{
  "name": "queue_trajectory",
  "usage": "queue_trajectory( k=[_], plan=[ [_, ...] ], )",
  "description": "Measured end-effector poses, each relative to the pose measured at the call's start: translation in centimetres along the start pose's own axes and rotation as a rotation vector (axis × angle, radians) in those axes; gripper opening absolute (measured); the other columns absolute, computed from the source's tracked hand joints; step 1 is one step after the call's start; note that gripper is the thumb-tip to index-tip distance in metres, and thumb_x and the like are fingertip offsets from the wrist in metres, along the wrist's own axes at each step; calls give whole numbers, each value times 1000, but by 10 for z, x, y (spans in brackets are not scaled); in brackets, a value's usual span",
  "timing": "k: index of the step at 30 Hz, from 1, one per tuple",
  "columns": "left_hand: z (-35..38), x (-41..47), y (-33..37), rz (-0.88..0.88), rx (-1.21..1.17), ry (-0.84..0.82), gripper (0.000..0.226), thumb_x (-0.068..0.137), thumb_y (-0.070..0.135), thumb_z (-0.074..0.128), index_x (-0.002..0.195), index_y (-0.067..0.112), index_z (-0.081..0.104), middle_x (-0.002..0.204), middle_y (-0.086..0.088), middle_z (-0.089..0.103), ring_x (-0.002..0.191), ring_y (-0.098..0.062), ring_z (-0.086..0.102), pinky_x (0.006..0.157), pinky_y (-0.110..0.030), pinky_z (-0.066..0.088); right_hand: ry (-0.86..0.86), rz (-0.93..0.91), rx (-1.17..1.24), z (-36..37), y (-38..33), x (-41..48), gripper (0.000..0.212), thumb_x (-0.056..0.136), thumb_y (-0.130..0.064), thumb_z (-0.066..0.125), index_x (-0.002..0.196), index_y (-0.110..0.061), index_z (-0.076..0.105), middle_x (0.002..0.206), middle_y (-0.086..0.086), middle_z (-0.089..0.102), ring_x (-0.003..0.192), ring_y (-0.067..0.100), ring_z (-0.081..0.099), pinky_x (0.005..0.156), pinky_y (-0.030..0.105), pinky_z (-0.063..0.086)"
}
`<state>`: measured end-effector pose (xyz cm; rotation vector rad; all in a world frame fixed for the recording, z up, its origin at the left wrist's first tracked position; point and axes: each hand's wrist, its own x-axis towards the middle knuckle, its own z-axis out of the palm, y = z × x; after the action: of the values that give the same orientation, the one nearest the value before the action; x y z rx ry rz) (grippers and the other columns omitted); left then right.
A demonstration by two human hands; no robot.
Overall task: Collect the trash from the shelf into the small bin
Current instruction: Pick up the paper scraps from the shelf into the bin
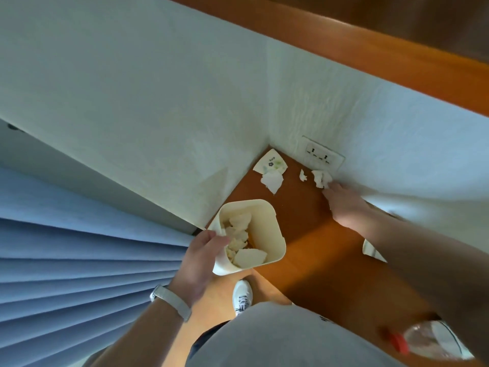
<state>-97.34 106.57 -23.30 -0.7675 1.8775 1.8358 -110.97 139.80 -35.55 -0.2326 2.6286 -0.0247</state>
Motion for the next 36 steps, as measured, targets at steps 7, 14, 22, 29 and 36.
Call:
queue_trajectory(
  k=[7, 14, 22, 29, 36],
  plan=[
    [6, -4, 1, 21, 1, -24, 23, 96, 9, 56, 74, 14, 54, 49, 14, 59, 54, -4, 60, 54, -16, 48, -51, 30, 27, 2, -10, -29, 29, 87, -9, 56, 115, -15, 61, 97, -2, 53, 90, 17, 58, 79, 32, 55],
    [2, 1, 7, 17, -8, -69, 13, 92, 20, 64, 102, 12, 67, 88, -4, 74, 88, -20, 71, 62, -22, 55, 40, 90, 203, -13, -38, -76, 19, 87, -20, 58, 99, -6, 63, 95, 5, 61, 85, 23, 63, 80, 35, 56],
    [-6, 16, 12, 24, -8, -159, 12, 85, 24, 71, 85, 15, 63, 77, -2, 68, 83, -22, 66, 69, -28, 51, 514, 98, 512, -54, -82, -129, 3, 87, -13, 63, 90, -13, 64, 84, -2, 57, 73, 17, 56, 63, 32, 50],
    [-20, 22, 22, 44, 17, -226, 27, 66, 41, 75, 82, 21, 65, 89, -8, 70, 97, -32, 68, 75, -38, 52, 647, -6, 572, -114, -140, -174, 8, 82, -10, 65, 84, -17, 63, 80, -10, 55, 74, 10, 53, 62, 21, 40],
    [-35, 27, 27, 90, 44, -257, 8, 91, 25, 66, 91, 17, 64, 93, -6, 67, 94, -25, 64, 70, -27, 47, 278, -143, 404, -98, -195, -155, 13, 93, -23, 54, 99, -17, 63, 93, -4, 57, 81, 13, 55, 69, 29, 47]
  ],
)
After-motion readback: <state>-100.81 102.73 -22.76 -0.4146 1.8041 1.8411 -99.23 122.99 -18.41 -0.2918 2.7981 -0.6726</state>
